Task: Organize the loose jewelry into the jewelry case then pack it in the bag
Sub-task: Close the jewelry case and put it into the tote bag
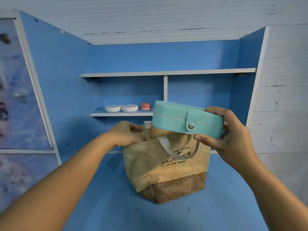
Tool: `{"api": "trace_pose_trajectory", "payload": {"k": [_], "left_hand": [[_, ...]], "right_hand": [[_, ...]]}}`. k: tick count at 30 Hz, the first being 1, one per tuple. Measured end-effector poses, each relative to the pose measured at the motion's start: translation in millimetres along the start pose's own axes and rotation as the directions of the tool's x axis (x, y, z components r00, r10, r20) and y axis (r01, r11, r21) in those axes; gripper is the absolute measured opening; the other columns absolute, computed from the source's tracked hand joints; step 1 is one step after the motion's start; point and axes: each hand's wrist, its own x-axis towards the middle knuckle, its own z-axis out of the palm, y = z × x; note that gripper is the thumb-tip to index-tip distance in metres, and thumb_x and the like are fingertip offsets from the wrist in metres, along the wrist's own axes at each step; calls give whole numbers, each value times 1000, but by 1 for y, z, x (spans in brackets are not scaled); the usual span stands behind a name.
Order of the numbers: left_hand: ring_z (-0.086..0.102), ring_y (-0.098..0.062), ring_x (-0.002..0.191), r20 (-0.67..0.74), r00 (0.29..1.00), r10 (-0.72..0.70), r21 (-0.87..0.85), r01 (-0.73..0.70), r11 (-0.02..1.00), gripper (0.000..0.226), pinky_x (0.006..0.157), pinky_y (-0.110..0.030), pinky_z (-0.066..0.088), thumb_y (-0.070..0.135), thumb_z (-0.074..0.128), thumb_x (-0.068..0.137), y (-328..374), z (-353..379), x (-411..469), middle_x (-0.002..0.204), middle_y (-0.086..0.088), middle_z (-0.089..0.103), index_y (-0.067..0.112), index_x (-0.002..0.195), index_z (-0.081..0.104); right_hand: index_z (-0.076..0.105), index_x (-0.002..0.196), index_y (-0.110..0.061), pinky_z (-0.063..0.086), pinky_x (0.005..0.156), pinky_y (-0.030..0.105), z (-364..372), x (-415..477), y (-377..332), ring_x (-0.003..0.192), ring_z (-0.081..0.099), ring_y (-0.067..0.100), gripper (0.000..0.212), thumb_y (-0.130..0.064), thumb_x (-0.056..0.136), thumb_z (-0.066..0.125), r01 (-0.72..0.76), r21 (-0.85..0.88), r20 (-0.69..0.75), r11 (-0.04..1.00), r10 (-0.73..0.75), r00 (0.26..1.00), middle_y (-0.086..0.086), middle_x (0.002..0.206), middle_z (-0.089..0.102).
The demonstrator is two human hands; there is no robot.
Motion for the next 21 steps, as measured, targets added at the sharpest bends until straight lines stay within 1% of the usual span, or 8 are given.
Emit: {"api": "trace_pose_trajectory", "payload": {"k": [3, 6, 9, 11, 13, 16, 19, 21], "left_hand": [[63, 1, 94, -59, 995, 76, 62, -72, 995, 60, 79, -17, 51, 36, 87, 61, -1, 2, -6, 107, 20, 64, 32, 118, 65], [60, -2, 104, -116, 969, 216, 107, -204, 973, 85, 91, -21, 47, 47, 89, 47, 0, 1, -13, 114, 18, 61, 27, 125, 62], [50, 0, 117, -201, 909, 364, 169, -334, 927, 108, 97, -14, 36, 65, 73, 34, 3, 2, -24, 124, 20, 50, 24, 132, 57], [44, 4, 119, -236, 877, 417, 172, -385, 907, 110, 98, -7, 29, 63, 70, 35, 4, 7, -33, 126, 24, 42, 24, 136, 53], [43, 2, 122, -249, 851, 462, 213, -417, 884, 111, 103, -12, 30, 61, 71, 38, 2, 15, -40, 129, 22, 40, 23, 140, 49], [39, 4, 122, -251, 826, 505, 286, -435, 854, 110, 106, -18, 31, 59, 79, 45, -7, 29, -50, 133, 24, 34, 25, 144, 43], [31, 11, 121, -238, 806, 542, 321, -462, 827, 109, 106, -8, 21, 51, 86, 52, -13, 43, -61, 132, 26, 25, 26, 146, 37], [26, 15, 118, -228, 792, 566, 335, -482, 810, 107, 100, 5, 12, 44, 88, 55, -16, 49, -65, 133, 25, 23, 24, 146, 36]], "right_hand": [[51, 114, -41, 55, 79, 39, -1, -3, 4, 105, 57, 13, 70, -75, 56, 70, -9, -38, 13, 999, 9, 1000, -19, 119, 56], [50, 113, -49, 53, 79, 26, -6, -12, 9, 107, 54, 4, 66, -73, 56, 70, 9, -90, 38, 996, -6, 999, -28, 120, 51], [49, 114, -55, 49, 80, 17, -10, -22, 11, 112, 52, 1, 63, -71, 57, 70, 32, -94, 91, 995, -24, 996, -29, 122, 50], [51, 116, -50, 49, 83, 21, -10, -31, 13, 118, 50, 2, 63, -69, 59, 71, 52, -107, 123, 993, -38, 992, -29, 124, 49], [53, 117, -43, 50, 86, 30, -8, -42, 19, 122, 48, 2, 64, -67, 61, 71, 56, -121, 139, 991, -39, 989, -28, 126, 48], [54, 118, -40, 51, 86, 33, -3, -57, 26, 122, 47, 1, 64, -66, 62, 72, 27, -137, 152, 990, -6, 988, -21, 129, 49], [53, 118, -40, 49, 87, 28, 2, -69, 32, 120, 44, -5, 63, -58, 62, 75, 13, -177, 165, 984, 16, 986, -12, 130, 50], [52, 119, -38, 43, 91, 15, 5, -76, 34, 120, 41, -11, 64, -56, 61, 74, 22, -207, 183, 978, 17, 983, -10, 131, 50]]}}
